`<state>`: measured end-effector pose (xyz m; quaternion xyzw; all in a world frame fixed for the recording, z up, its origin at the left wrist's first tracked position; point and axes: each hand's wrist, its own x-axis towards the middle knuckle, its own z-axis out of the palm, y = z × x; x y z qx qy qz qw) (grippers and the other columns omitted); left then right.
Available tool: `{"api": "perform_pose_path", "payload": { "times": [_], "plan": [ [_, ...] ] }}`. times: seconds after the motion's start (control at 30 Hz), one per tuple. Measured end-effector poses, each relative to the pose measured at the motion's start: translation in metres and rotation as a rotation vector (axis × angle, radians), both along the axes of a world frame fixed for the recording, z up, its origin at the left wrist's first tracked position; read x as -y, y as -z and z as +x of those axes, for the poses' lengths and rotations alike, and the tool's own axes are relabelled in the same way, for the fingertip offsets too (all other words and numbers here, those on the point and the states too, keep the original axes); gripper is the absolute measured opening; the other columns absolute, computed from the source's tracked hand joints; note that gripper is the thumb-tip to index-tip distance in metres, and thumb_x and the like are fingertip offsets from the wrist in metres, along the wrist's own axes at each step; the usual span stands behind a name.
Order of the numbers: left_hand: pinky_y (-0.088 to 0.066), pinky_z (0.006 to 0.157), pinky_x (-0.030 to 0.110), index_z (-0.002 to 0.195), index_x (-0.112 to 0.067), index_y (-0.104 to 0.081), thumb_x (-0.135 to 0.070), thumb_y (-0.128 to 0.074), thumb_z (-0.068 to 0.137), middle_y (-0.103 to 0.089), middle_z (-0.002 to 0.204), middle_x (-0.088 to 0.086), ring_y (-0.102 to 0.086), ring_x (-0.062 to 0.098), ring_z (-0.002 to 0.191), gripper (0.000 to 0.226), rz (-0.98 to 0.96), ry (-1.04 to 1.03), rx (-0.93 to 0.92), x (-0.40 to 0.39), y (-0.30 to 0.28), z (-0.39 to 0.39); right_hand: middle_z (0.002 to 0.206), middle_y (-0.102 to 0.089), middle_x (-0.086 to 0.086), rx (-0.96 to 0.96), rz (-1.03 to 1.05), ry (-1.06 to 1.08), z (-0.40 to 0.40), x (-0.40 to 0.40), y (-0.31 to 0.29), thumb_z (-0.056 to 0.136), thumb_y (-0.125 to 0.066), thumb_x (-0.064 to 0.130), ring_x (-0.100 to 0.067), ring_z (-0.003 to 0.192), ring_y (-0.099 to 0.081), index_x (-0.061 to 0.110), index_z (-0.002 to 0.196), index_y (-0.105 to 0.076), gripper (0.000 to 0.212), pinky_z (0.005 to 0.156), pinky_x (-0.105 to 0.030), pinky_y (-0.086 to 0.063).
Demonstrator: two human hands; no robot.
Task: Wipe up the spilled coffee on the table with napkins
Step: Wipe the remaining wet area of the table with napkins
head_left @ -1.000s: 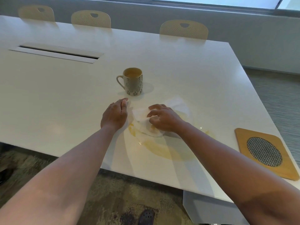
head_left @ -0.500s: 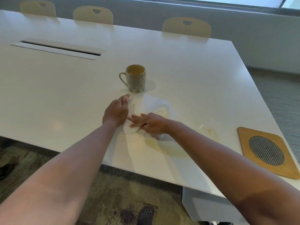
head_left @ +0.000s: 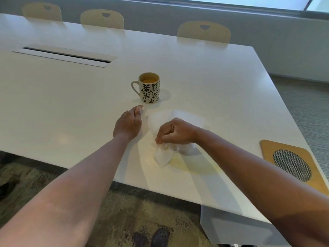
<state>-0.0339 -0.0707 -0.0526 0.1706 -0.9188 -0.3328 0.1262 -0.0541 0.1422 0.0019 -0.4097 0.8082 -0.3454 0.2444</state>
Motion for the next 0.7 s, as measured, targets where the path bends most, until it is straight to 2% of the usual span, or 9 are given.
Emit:
{"api": "perform_pose_path", "payload": {
  "times": [0.07,0.13,0.2,0.23,0.33,0.43,0.57,0.7],
  "plan": [
    [-0.042,0.104,0.044,0.142,-0.03,-0.054,-0.044,-0.019,0.105,-0.059,0.141,0.004,-0.052,0.027,0.128,0.053,-0.007,-0.001,0.001,-0.001,0.0,0.0,0.095,-0.072,0.0,-0.129,-0.108,0.101,0.003,0.001,0.004,0.077,-0.071,0.013,-0.017,0.092,-0.067,0.009,0.085,-0.076,0.01,0.09,-0.039,-0.053],
    [-0.042,0.103,0.044,0.142,-0.03,-0.054,-0.044,-0.019,0.105,-0.059,0.141,0.004,-0.053,0.027,0.128,0.053,-0.007,-0.003,0.0,-0.001,0.0,0.0,0.108,-0.066,0.001,-0.334,-0.117,0.169,0.003,0.0,0.012,0.08,-0.073,0.022,-0.017,0.105,-0.058,0.012,0.093,-0.074,0.016,0.094,-0.038,-0.049],
    [-0.042,0.103,0.043,0.141,-0.031,-0.054,-0.044,-0.019,0.105,-0.059,0.141,0.003,-0.053,0.026,0.128,0.052,0.0,-0.007,-0.004,0.0,0.0,0.0,0.13,-0.055,0.003,-0.503,0.072,0.217,0.002,-0.001,0.021,0.085,-0.067,0.037,-0.015,0.124,-0.043,0.019,0.114,-0.067,0.034,0.102,-0.036,-0.043],
    [-0.041,0.103,0.043,0.141,-0.031,-0.054,-0.045,-0.019,0.105,-0.06,0.14,0.002,-0.053,0.026,0.128,0.052,0.003,-0.007,-0.006,0.0,0.0,0.0,0.141,-0.045,0.004,-0.527,0.183,0.247,0.002,-0.002,0.025,0.088,-0.061,0.044,-0.015,0.132,-0.034,0.022,0.126,-0.06,0.044,0.107,-0.037,-0.04],
    [-0.041,0.103,0.042,0.141,-0.032,-0.054,-0.045,-0.019,0.104,-0.06,0.14,0.001,-0.052,0.025,0.128,0.052,0.011,-0.004,-0.004,0.0,0.0,0.0,0.162,-0.014,-0.002,-0.464,0.353,0.302,0.005,0.003,0.038,0.096,-0.04,0.05,-0.017,0.148,-0.008,0.015,0.15,-0.03,0.065,0.12,-0.036,-0.016],
    [-0.041,0.102,0.042,0.141,-0.032,-0.054,-0.045,-0.02,0.104,-0.059,0.14,0.0,-0.052,0.024,0.128,0.052,0.018,-0.005,0.001,0.0,0.001,0.0,0.164,0.002,-0.008,-0.424,0.428,0.3,0.009,0.012,0.044,0.101,-0.025,0.044,-0.017,0.15,0.008,0.007,0.154,-0.014,0.065,0.12,-0.032,0.001],
    [-0.04,0.104,0.041,0.141,-0.03,-0.055,-0.044,-0.021,0.104,-0.06,0.14,0.001,-0.052,0.024,0.129,0.052,0.042,0.009,-0.01,0.002,0.0,0.0,0.163,0.007,-0.008,-0.393,0.444,0.242,0.01,0.019,0.043,0.104,-0.019,0.036,-0.016,0.15,0.012,0.006,0.154,-0.008,0.059,0.121,-0.032,0.006],
    [-0.04,0.105,0.042,0.141,-0.03,-0.055,-0.044,-0.02,0.104,-0.059,0.141,0.001,-0.052,0.025,0.129,0.052,0.042,0.014,-0.016,0.0,0.0,0.001,0.164,0.005,-0.003,-0.384,0.418,0.16,0.011,0.018,0.038,0.105,-0.02,0.031,-0.012,0.15,0.009,0.01,0.155,-0.011,0.055,0.12,-0.029,0.007]
  ]
}}
